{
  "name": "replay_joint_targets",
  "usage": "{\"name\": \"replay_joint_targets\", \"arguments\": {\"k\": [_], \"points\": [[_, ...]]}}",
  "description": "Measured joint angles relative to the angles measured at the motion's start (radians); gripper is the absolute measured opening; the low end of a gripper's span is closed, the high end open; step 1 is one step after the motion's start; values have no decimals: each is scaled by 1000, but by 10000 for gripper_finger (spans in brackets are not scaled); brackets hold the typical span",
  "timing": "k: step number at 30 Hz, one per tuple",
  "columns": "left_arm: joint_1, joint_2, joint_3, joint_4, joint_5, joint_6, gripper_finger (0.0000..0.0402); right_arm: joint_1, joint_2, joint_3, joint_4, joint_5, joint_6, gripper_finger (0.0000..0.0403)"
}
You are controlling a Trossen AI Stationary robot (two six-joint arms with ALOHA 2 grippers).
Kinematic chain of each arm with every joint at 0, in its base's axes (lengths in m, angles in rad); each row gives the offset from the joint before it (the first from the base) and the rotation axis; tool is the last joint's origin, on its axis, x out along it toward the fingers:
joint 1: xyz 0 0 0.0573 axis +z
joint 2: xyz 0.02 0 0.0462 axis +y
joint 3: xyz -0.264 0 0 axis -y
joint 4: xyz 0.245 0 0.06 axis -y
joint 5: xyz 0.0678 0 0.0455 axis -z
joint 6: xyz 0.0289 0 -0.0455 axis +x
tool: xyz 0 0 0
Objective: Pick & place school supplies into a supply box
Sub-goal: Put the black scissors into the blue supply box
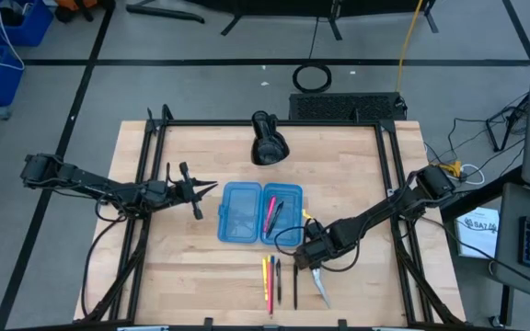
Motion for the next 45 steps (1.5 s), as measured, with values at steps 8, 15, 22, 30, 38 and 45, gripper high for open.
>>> {"name": "replay_joint_targets", "arguments": {"k": [8,15,22,30,38,45], "points": [[0,0,0,0,0,0,33,6,-65,-3,12,65,-5,50],[0,0,0,0,0,0,33,6,-70,-3,19,50,-28,14],[0,0,0,0,0,-1,33,6,-70,-3,16,48,-29,18],[0,0,0,0,0,-2,33,6,-63,-1,14,42,-49,22],[0,0,0,0,0,-3,33,7,-46,1,14,42,-60,34],[0,0,0,0,0,-3,33,6,-37,2,22,46,-53,89]]}}
